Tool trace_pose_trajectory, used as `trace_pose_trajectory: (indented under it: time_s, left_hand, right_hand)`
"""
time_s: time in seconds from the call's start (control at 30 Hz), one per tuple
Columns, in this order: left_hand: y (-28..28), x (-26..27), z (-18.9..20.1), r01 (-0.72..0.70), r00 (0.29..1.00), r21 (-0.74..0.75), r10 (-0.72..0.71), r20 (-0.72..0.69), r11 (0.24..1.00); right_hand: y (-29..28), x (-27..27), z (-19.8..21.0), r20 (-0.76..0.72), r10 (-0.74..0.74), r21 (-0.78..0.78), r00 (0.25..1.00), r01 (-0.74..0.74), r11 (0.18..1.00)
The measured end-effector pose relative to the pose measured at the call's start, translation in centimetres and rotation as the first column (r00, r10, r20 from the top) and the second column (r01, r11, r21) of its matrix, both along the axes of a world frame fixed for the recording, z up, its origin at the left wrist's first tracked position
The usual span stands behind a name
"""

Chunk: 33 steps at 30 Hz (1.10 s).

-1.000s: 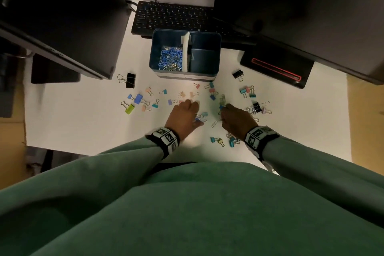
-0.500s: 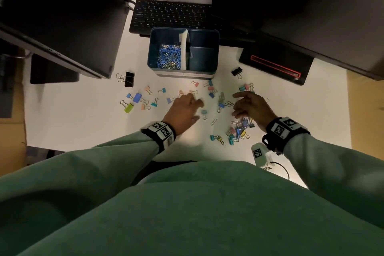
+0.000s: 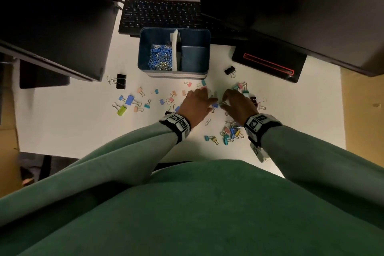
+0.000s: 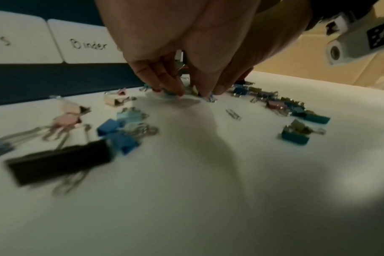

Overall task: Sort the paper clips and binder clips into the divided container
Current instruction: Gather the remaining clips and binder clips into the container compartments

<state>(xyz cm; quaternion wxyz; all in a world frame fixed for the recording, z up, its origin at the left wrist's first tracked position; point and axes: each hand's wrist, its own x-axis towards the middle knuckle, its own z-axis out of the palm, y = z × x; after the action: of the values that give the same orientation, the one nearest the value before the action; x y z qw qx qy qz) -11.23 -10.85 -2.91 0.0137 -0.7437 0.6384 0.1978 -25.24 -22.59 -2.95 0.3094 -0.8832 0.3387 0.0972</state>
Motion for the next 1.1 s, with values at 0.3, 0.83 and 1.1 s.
trace_pose_trajectory:
  time_s: [0.3, 0.83, 1.1]
  left_hand:
    - [2.5, 2.9, 0.0, -0.122, 0.993, -0.17, 0.119, -0.026, 0.978]
    - [2.7, 3.7, -0.1, -0.356, 0.934, -0.101, 0.353, -0.052, 0.929]
    - [0.5, 1.0, -0.8, -0.275, 0.961, -0.055, 0.274, -0.036, 0.96]
  right_hand:
    - [-0.1, -0.2, -0.3, -0.082, 0.085, 0.044, 0.993, -0.082, 0.996]
    - [0.1, 1.3, 1.5, 0.026, -0.496, 0.795, 0.868, 0.283, 0.537]
    - [0.4, 2.2, 0.3, 0.002, -0.291, 0.31, 0.957, 0.277, 0.91]
